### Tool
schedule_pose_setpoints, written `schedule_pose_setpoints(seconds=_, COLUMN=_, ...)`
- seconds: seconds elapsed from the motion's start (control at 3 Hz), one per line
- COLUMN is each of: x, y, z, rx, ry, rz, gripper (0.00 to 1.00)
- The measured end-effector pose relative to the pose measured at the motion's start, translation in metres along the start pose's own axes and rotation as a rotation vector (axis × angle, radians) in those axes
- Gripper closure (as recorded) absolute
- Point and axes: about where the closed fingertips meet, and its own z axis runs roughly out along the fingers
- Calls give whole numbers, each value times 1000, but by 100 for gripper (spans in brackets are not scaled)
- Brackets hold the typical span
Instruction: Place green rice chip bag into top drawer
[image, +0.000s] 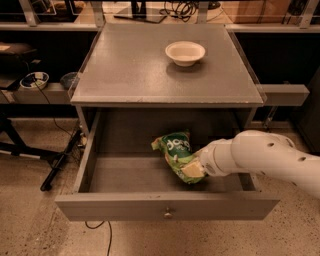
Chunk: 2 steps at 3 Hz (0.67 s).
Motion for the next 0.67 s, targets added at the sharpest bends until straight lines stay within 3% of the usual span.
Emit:
schedule_pose_setpoints(seconds=0.33, x=0, y=0, z=0, rx=0, ry=0, rz=0, gripper=58)
schedule_pose_setpoints(seconds=0.67, x=-2, y=-1, z=0, rx=3, ry=-2, rz=-2, gripper=27)
